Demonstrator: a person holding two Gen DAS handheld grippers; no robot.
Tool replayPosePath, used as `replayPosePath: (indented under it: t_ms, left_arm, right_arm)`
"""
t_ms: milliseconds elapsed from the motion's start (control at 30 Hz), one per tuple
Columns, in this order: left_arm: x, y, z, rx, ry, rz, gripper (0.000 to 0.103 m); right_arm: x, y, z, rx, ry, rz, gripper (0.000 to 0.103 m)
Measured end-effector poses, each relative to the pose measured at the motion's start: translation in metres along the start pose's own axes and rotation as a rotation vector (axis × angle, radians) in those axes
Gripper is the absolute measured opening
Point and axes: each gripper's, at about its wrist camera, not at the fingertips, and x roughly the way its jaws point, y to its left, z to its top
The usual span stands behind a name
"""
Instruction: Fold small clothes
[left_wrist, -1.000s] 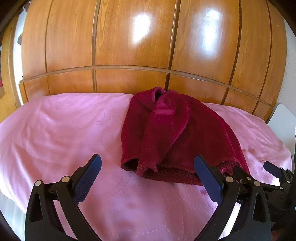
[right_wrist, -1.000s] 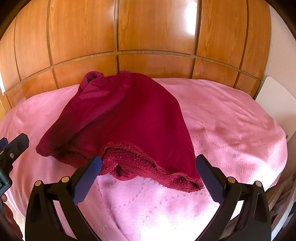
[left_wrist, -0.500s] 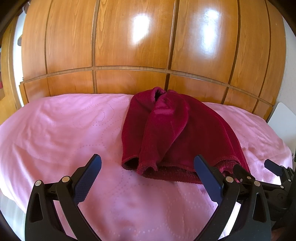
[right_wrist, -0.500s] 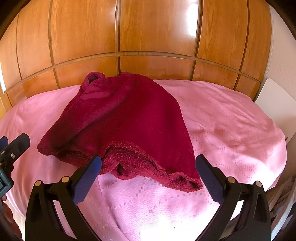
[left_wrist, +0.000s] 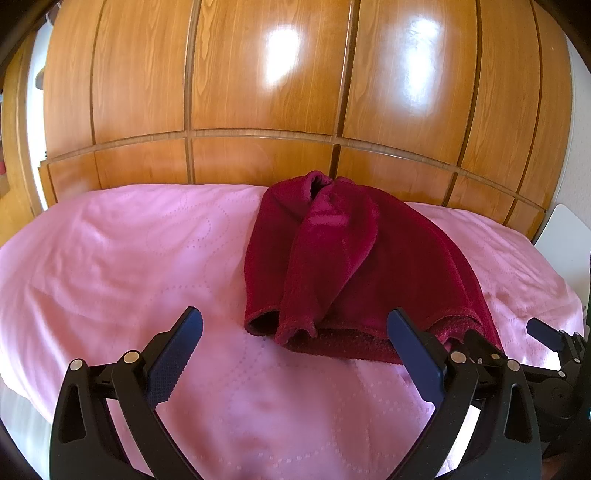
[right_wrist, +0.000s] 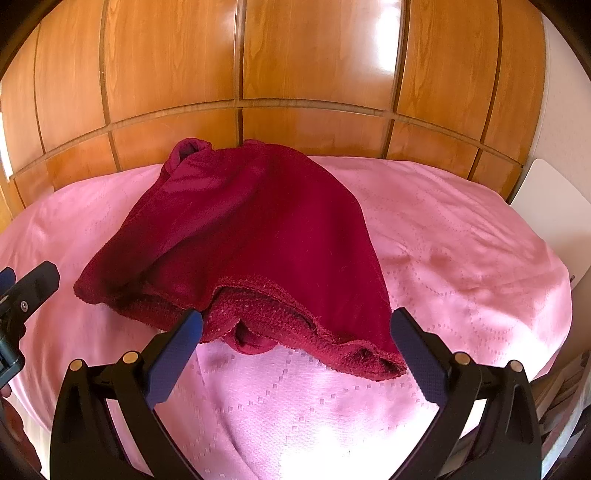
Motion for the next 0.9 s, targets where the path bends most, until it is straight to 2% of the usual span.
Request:
replayPosePath:
  t_ms: [900]
  left_arm:
    - [-0.0021,0.0023,-0.0009,-0.005,0.007,0.000,0.099]
  right_arm:
    - [0.0000,0.0009,0.0000,-0.001,0.001,0.001,0.101]
